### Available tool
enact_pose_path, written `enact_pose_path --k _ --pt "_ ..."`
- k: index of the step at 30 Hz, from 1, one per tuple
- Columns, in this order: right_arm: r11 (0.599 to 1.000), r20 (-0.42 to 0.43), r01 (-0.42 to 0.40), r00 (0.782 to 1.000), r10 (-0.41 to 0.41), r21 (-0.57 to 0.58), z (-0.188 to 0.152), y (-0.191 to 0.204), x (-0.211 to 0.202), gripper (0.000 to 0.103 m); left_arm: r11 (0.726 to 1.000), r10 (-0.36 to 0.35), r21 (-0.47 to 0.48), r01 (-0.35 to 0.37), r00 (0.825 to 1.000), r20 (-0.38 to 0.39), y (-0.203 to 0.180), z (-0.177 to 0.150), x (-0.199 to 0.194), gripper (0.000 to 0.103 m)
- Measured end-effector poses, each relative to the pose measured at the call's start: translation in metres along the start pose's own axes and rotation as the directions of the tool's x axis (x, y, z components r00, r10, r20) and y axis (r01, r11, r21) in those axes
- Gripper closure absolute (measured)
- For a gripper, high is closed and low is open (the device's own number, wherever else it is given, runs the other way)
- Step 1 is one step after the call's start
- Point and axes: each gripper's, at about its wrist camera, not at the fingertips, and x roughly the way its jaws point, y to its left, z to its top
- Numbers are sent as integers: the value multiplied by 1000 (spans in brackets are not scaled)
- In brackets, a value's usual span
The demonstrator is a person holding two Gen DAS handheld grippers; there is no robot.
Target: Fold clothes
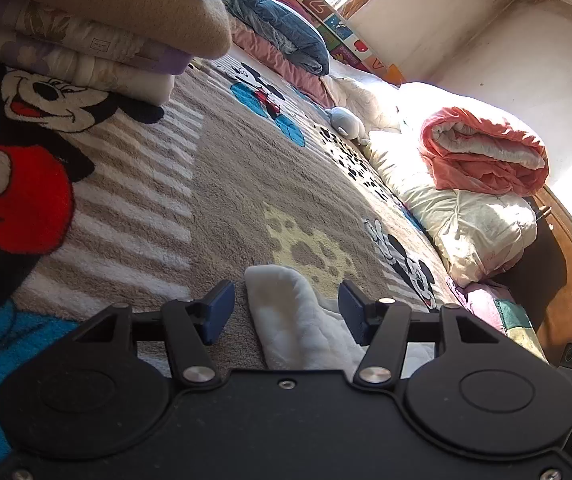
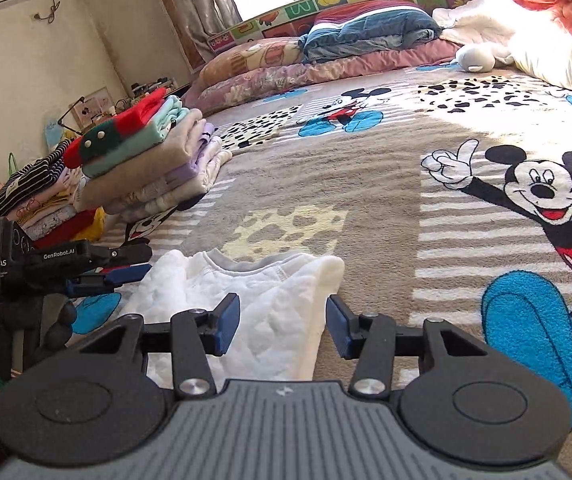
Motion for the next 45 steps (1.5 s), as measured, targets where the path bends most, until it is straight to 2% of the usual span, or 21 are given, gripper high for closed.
enact_pose_path --k 7,10,12,17,19,25,27,28,31,32,33,34,36,37,39,40,41,43,45 --pt "987 -47 -126 990 131 101 12 -52 46 56 1000 -20 -18 20 999 -39 14 1 6 42" --pt "964 -56 -212 973 224 162 15 -69 57 56 999 -30 -24 29 998 -48 16 1 9 42" --pt "959 -66 -232 967 245 162 18 -77 67 55 999 -34 -23 33 998 -52 17 1 12 42" --pt "931 -120 -323 931 345 170 17 -87 93 54 999 -40 -8 40 997 -59 16 1 18 42" --pt "914 -130 -362 913 387 183 18 -89 99 58 999 -44 -2 44 997 -62 15 2 20 43" --pt "894 -155 -398 888 432 208 21 -91 106 67 998 -57 7 57 995 -76 14 4 29 44" --pt "897 -162 -397 889 429 197 21 -89 106 70 998 -57 10 58 995 -83 14 6 32 44" --pt "900 -163 -390 892 422 194 21 -89 106 72 998 -52 19 54 995 -84 12 5 32 48" --pt "917 -158 -366 907 389 160 19 -84 103 76 998 -35 50 40 996 -87 8 3 34 49" --pt "921 -157 -359 911 381 151 18 -83 103 76 998 -19 61 25 996 -89 6 2 36 54" --pt "924 -157 -354 914 374 141 18 -81 102 77 997 -1 71 8 996 -92 5 1 38 66" --pt "928 -155 -350 917 368 130 17 -80 101 78 997 17 82 -9 995 -95 4 0 40 83" --pt "936 -150 -339 925 350 93 17 -75 99 82 989 52 142 -40 995 -80 -6 -3 40 83" --pt "943 -150 -324 932 331 69 16 -71 98 82 987 51 153 -39 996 -78 -7 -3 39 82" --pt "952 -146 -304 940 308 48 15 -67 97 82 986 44 164 -31 996 -76 -9 -3 35 69" --pt "953 -143 -298 942 302 51 15 -68 96 81 985 41 170 -27 996 -75 -10 -3 33 53" --pt "955 -133 -292 946 296 52 15 -69 93 81 982 47 184 -36 997 -55 -13 -2 26 42" --pt "964 -115 -262 957 266 49 16 -68 87 69 973 49 225 -45 999 -14 -20 1 10 41" --pt "969 -53 -244 968 246 49 18 -65 69 69 969 14 245 -13 1000 -2 -25 4 -7 41"
